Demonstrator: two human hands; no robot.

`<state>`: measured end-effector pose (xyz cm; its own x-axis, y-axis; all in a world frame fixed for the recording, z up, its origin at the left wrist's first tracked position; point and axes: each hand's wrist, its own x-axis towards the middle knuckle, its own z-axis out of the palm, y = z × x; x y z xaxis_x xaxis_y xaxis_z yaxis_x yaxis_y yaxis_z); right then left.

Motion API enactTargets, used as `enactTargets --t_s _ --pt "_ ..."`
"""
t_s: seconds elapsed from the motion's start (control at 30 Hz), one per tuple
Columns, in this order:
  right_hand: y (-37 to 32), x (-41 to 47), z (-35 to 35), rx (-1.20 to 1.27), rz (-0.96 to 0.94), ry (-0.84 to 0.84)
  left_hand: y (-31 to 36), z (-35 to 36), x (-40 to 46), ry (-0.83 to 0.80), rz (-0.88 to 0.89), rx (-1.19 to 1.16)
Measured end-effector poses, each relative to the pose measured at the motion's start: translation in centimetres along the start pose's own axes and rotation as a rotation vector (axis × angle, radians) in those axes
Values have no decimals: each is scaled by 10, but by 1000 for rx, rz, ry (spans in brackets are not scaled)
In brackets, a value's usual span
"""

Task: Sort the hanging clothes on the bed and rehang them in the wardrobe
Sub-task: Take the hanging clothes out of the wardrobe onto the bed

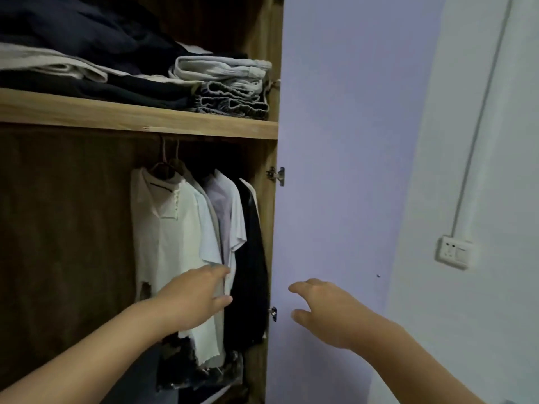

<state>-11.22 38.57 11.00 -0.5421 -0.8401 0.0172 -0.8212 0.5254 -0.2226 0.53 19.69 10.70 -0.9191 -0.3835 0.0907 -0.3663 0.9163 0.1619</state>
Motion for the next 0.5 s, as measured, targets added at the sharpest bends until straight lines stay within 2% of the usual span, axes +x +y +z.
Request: enactTargets --t_s 0.2,0.5 --pt "-1 93 4 -1 -162 -28 -48 -1 38 18 -191 -25" --pt "-9 213 -8 137 -405 15 -102 -6 97 162 -439 -92"
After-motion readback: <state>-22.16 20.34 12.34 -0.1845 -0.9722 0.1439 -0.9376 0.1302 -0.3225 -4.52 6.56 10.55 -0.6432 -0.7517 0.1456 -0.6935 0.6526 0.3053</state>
